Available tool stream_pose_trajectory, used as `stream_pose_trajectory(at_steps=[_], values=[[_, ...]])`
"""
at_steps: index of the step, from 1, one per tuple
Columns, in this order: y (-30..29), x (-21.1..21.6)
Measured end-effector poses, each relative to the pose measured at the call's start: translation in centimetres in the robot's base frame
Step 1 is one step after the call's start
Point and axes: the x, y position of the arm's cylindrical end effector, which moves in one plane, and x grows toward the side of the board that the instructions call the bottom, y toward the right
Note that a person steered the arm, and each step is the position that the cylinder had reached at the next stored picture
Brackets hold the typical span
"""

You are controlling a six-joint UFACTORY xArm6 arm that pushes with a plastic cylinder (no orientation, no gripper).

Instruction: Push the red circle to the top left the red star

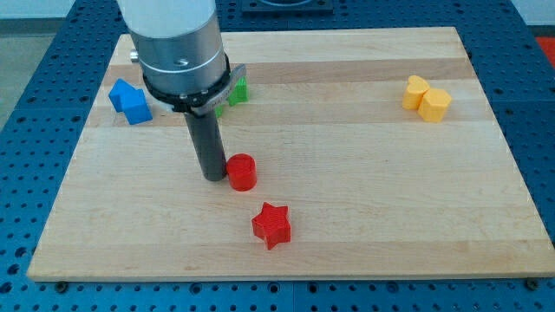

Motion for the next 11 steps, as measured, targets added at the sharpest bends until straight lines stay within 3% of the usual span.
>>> stream_pose_trajectory(at_steps=[1, 4, 11], values=[[0.2, -3.3], [2.7, 1.8], [3.3, 3.0]])
